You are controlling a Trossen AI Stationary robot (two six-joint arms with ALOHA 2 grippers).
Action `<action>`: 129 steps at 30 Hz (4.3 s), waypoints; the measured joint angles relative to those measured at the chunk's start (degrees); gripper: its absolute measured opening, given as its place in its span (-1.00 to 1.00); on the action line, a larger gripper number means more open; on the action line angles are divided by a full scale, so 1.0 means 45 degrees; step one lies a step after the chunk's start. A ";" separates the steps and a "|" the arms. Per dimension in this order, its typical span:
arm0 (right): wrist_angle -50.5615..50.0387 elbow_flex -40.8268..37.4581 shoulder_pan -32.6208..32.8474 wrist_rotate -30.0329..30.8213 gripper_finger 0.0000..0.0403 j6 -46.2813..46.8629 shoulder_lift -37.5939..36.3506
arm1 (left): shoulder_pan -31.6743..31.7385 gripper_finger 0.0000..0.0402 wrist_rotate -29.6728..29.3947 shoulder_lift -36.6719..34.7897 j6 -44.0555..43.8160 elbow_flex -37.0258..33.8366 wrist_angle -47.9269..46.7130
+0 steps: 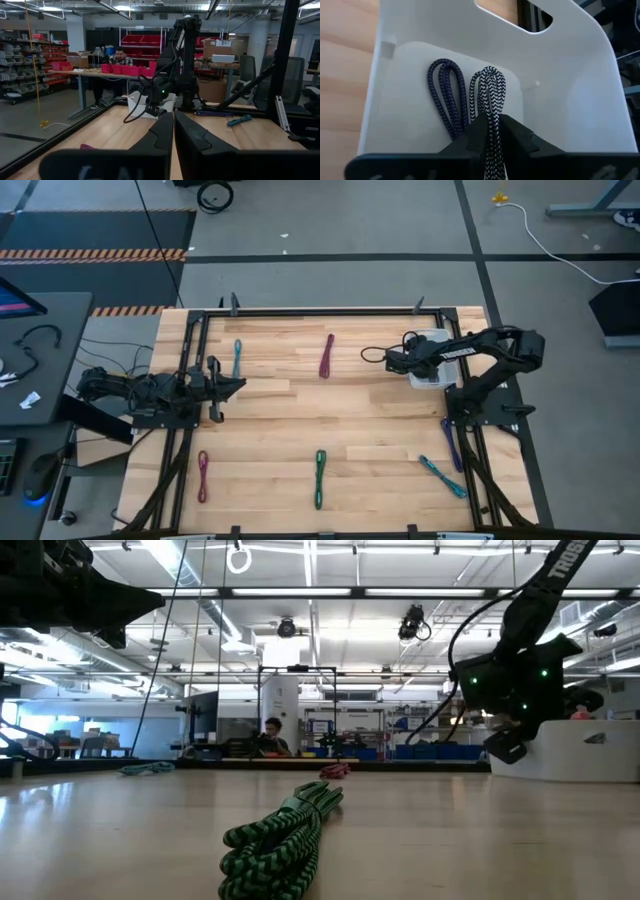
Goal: Pick and place USB-C Cables
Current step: Put the white charger cable into the white bin, then put the bottom pink charger cable into the white bin
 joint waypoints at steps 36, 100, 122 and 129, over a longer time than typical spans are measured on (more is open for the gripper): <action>0.9095 0.1085 0.4630 -0.2871 -0.06 -0.8458 -0.4444 | 0.0000 -0.95 0.0005 0.0000 -0.0137 0.0000 0.0053; 2.5332 -0.1974 0.9506 -0.4967 -0.14 -1.0920 0.3846 | -0.8757 -0.89 0.8069 1.7112 -2.5751 0.6209 -0.8163; 2.5122 -0.2606 1.0999 -0.4461 -0.14 -1.2108 0.0460 | -0.4894 -0.91 -0.5676 1.7600 -0.6869 0.7189 0.0664; 2.1977 -0.3426 1.2324 -0.2153 -0.14 -1.1957 -0.2698 | -0.0927 -0.91 0.0743 1.9302 -0.1854 0.7230 0.7480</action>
